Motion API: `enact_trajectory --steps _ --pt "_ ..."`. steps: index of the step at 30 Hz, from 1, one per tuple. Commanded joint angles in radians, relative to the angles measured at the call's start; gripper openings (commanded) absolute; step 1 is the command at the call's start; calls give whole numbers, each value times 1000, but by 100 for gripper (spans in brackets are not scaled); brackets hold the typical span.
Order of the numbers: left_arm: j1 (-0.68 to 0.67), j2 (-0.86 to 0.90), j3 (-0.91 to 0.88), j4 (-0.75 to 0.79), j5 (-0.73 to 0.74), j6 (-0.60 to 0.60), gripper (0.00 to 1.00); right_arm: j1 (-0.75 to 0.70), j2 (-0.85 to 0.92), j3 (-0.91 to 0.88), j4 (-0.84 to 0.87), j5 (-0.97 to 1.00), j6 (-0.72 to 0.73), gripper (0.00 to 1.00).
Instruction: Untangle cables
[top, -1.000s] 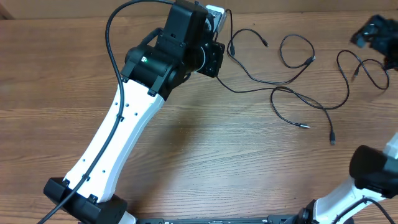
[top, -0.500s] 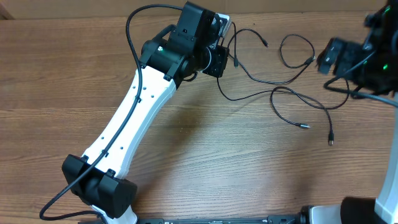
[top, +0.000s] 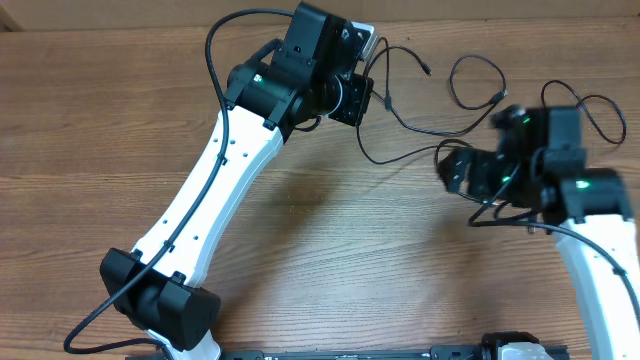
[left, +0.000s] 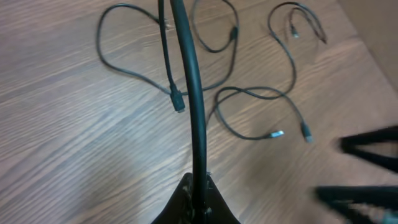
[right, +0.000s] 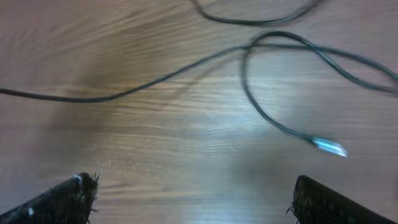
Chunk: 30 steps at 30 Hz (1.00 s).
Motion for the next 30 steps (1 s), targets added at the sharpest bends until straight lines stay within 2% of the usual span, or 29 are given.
enact_trajectory --steps 1,7,12,20,30 --pt "2 -6 21 10 123 1 4 31 22 -84 85 -80 -124 100" --pt "2 -7 21 12 293 1 4 49 115 -133 273 -108 -170 100" --pt "3 -12 27 35 369 1 4 53 220 -133 385 -259 -253 100" --pt "10 -12 100 38 372 0 4 70 320 -133 503 -275 -370 100" --pt "89 -12 138 41 319 -26 4 70 323 -133 480 -401 -454 100"
